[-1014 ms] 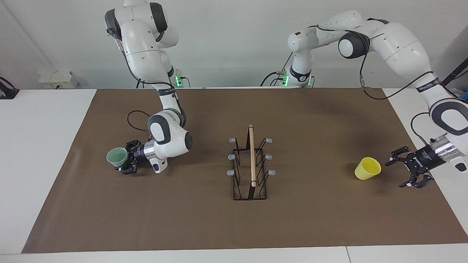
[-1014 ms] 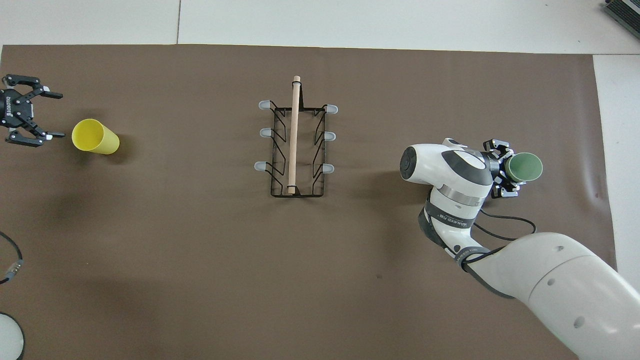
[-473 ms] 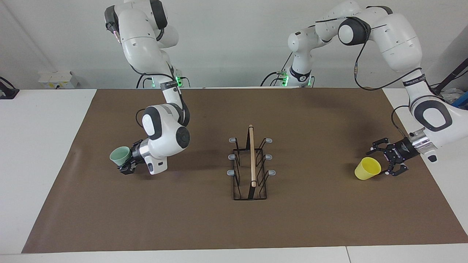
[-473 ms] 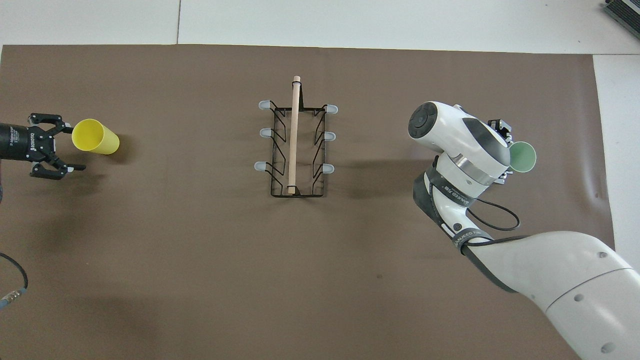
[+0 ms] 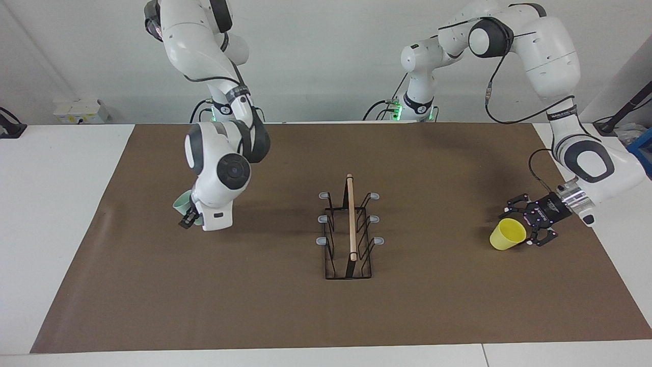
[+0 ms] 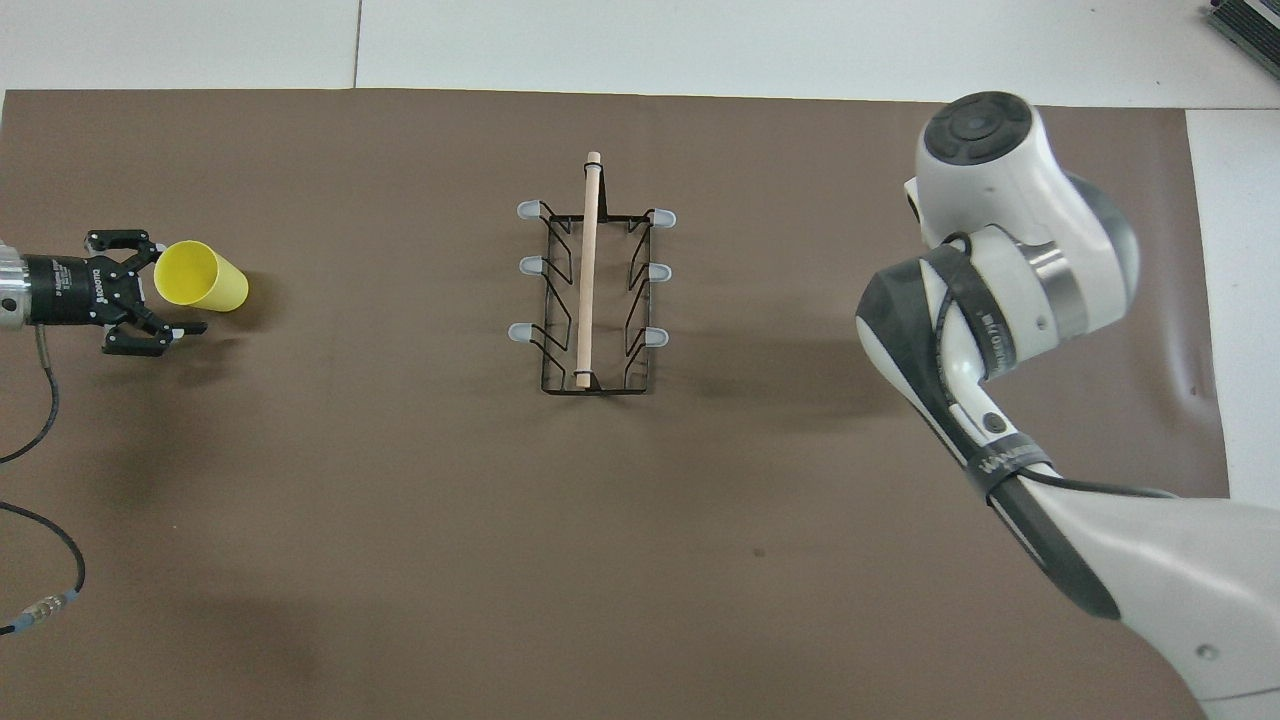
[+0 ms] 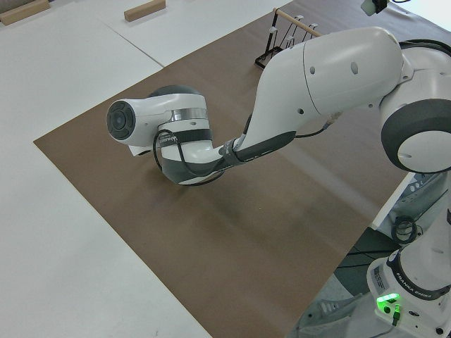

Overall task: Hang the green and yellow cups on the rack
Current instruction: 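Lift the green cup with the right gripper while the left gripper lifts the yellow cup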

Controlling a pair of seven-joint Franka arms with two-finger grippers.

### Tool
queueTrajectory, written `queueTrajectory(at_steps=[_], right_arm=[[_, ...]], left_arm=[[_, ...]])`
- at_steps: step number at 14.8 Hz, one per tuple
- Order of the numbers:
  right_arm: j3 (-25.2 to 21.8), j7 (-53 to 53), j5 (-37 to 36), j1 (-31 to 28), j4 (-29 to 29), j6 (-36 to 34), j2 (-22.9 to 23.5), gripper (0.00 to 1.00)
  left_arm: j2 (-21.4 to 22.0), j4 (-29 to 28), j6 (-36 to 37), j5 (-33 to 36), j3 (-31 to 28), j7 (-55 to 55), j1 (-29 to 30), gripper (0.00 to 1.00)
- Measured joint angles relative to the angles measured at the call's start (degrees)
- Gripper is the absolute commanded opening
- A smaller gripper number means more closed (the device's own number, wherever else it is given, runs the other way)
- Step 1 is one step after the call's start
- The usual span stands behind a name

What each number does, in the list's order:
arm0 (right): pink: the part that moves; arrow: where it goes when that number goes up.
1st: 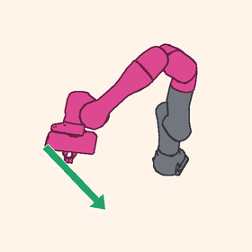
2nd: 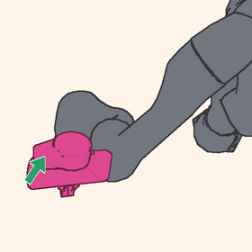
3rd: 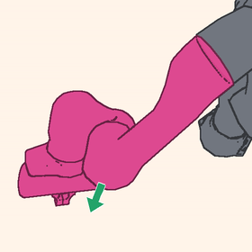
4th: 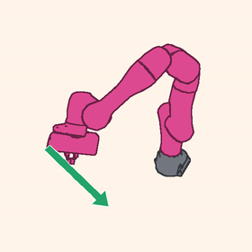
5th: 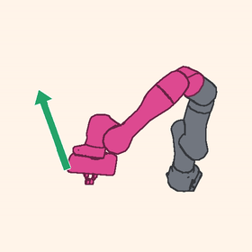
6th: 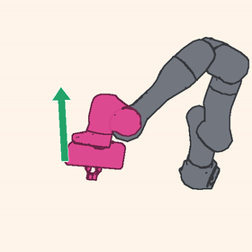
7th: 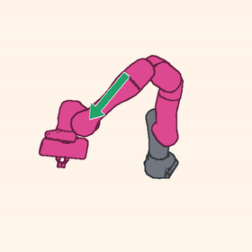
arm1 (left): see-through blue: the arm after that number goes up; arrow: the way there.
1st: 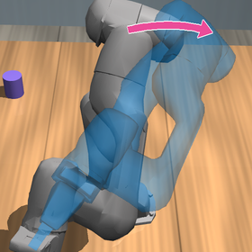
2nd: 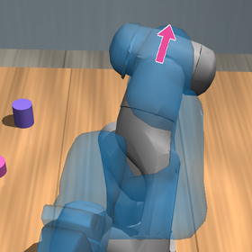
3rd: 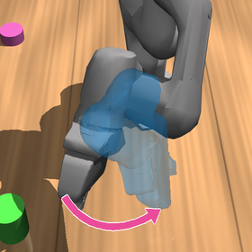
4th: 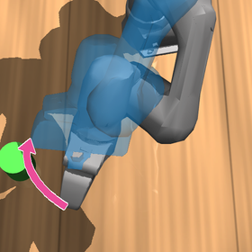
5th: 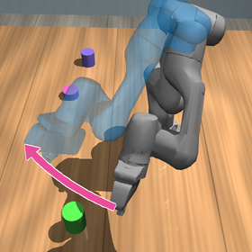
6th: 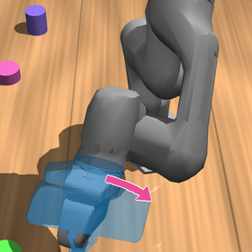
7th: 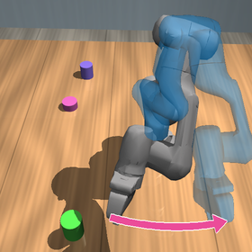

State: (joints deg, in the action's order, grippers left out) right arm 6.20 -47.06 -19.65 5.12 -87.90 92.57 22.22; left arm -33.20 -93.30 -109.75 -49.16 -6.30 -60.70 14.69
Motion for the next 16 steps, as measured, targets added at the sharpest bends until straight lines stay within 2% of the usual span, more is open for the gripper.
queueTrajectory(at_steps=[3, 8, 11, 12, 13, 14, 15, 16], right_arm=[[0.0, -5.3, 13.4, -3.8, -0.1, 1.7, -5.8, 0.00], [0.4, -9.4, 30.6, -3.8, -1.5, 6.2, -9.5, 0.00], [0.5, -15.5, 42.4, -3.7, -6.7, 13.2, -13.1, 0.00], [0.5, -18.1, 46.8, -3.6, -9.5, 16.5, -14.6, 0.00], [0.5, -20.6, 51.1, -3.5, -12.2, 19.5, -16.0, 0.00], [0.5, -22.6, 54.8, -3.3, -14.6, 21.9, -17.3, 0.00], [0.5, -24.5, 58.2, -3.2, -16.6, 24.1, -18.3, 0.00], [0.6, -26.7, 62.1, -3.1, -18.5, 26.6, -19.2, 0.00]], left_arm=[[0.0, -1.0, -3.6, -1.3, 0.0, 0.0, -1.4, 1.00], [0.0, -2.6, -6.4, -3.0, 0.1, 0.0, -2.5, 1.00], [0.1, -2.8, -6.4, -3.4, 0.1, 0.0, -2.5, 1.00], [0.1, -2.8, -6.4, -3.5, 0.2, 0.1, -2.5, 0.75], [0.1, -2.8, -6.3, -3.5, 0.4, 0.7, -2.5, 0.06], [0.2, -2.9, -5.8, -3.5, 0.6, 2.3, -2.6, 0.05], [0.5, -2.9, -5.0, -3.6, 0.7, 4.5, -2.6, 0.00], [0.8, -3.0, -4.4, -3.6, 0.7, 6.2, -2.7, 0.00]])
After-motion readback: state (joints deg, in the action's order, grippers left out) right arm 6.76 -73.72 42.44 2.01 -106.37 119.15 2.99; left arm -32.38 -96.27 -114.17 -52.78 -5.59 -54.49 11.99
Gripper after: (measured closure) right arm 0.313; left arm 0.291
